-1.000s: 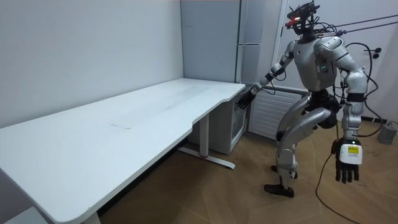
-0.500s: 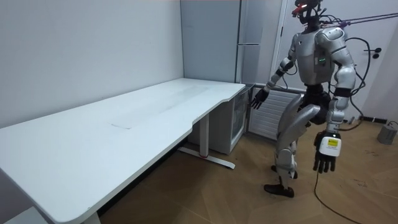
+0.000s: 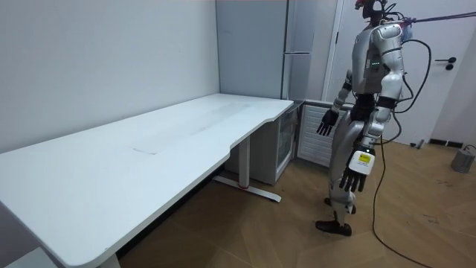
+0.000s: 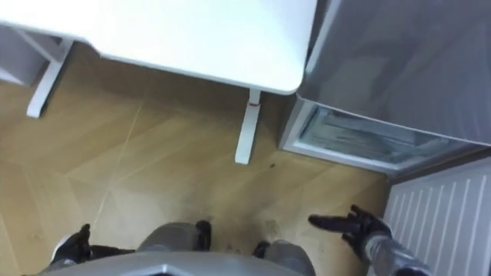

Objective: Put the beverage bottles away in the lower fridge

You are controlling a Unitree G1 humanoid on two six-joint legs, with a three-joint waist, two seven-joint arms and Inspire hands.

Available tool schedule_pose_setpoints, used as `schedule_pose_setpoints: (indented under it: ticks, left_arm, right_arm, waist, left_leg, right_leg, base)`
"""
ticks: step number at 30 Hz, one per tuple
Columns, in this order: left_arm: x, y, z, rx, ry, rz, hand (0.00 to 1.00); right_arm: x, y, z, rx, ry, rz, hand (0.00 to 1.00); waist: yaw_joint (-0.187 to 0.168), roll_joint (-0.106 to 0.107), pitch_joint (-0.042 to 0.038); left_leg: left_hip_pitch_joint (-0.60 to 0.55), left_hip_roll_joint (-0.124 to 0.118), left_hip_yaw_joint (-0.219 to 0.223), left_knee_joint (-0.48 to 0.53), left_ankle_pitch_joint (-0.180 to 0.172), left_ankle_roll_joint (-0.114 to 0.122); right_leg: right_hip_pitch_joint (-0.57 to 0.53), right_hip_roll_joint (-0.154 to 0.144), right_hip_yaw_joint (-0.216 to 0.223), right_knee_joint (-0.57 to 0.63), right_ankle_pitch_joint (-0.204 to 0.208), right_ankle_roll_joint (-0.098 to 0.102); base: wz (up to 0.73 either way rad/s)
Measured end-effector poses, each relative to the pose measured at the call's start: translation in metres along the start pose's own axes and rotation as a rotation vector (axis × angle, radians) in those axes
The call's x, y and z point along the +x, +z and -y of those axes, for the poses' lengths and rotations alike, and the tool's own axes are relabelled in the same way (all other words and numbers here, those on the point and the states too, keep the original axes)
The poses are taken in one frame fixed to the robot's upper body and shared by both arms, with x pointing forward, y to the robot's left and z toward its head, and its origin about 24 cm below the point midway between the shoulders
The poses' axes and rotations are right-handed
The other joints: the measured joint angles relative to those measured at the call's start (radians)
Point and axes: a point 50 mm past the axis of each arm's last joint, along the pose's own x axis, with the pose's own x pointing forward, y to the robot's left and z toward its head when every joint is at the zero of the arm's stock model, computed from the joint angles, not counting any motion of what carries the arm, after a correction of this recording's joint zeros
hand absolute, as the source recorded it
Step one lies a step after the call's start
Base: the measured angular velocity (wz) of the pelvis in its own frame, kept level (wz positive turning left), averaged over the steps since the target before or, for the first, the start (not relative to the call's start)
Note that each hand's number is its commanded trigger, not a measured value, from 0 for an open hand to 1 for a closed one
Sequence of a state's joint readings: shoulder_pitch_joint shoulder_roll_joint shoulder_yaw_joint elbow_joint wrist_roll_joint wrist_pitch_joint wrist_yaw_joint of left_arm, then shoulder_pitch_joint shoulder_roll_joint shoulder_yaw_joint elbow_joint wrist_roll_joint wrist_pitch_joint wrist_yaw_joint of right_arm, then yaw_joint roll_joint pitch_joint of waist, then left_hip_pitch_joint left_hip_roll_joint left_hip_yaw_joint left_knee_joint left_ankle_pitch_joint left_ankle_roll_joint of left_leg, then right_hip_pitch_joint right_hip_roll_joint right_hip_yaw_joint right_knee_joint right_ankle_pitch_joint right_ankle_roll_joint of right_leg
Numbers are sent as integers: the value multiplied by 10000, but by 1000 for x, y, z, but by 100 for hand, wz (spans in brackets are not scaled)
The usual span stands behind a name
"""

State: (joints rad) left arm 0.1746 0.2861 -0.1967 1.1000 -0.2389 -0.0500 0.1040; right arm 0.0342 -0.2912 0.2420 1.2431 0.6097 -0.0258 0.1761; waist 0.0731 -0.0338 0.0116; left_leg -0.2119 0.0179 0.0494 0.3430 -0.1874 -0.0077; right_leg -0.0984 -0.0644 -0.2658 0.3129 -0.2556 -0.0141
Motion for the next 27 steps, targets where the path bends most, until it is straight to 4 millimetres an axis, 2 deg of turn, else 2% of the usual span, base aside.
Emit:
schedule_pose_setpoints:
  ticks: [5,10,13,18,21,23,27]
  left_arm:
    - [-2,-6,8,-608,68,-118,0]
    - [-3,-5,18,-894,-36,-32,0]
    - [-2,-4,17,-885,23,60,0]
    - [-2,-4,19,-926,122,41,0]
    - [-4,-11,24,-1178,104,-228,0]
    - [-5,-17,22,-1206,197,-417,0]
    - [-7,-26,19,-1276,319,-844,0]
  right_arm:
    - [-2,-27,-7,37,-120,-546,0]
    - [-3,-31,-8,-207,-129,-557,0]
    - [-3,-33,-8,-184,-181,-606,0]
    - [-6,-49,-13,434,-163,-856,0]
    - [-7,-56,-14,1001,-316,-953,0]
    - [-8,-61,-16,1295,-375,-1024,0]
    - [-8,-63,-16,1513,-586,-1093,0]
  waist:
    - [-330,-17,-7]
    - [-423,2,-22]
    - [-466,-23,-14]
    - [-509,-87,-68]
    - [-554,-33,-42]
    - [-696,-18,-45]
    - [-707,28,-71]
  left_leg:
    - [859,-116,71,-520,0,0]
    - [1426,-149,363,-893,-1,1]
    - [1887,-143,468,-1254,0,1]
    - [2242,-145,620,-1454,-2,-2]
    - [2369,-109,763,-1476,-10,-3]
    - [2504,-60,840,-1483,-56,-23]
    - [2611,22,1026,-1454,-78,-29]
  right_leg:
    - [921,0,-32,-780,75,99]
    - [1395,11,219,-1107,184,177]
    - [1643,28,337,-1138,190,182]
    - [1888,49,515,-1274,201,199]
    - [1934,78,690,-1279,248,210]
    - [2019,116,758,-1275,273,194]
    - [2048,190,984,-1288,366,160]
  base:
    - [1]
    - [-15]
    - [-14]
    - [-10]
    - [-16]
    - [-15]
    - [-18]
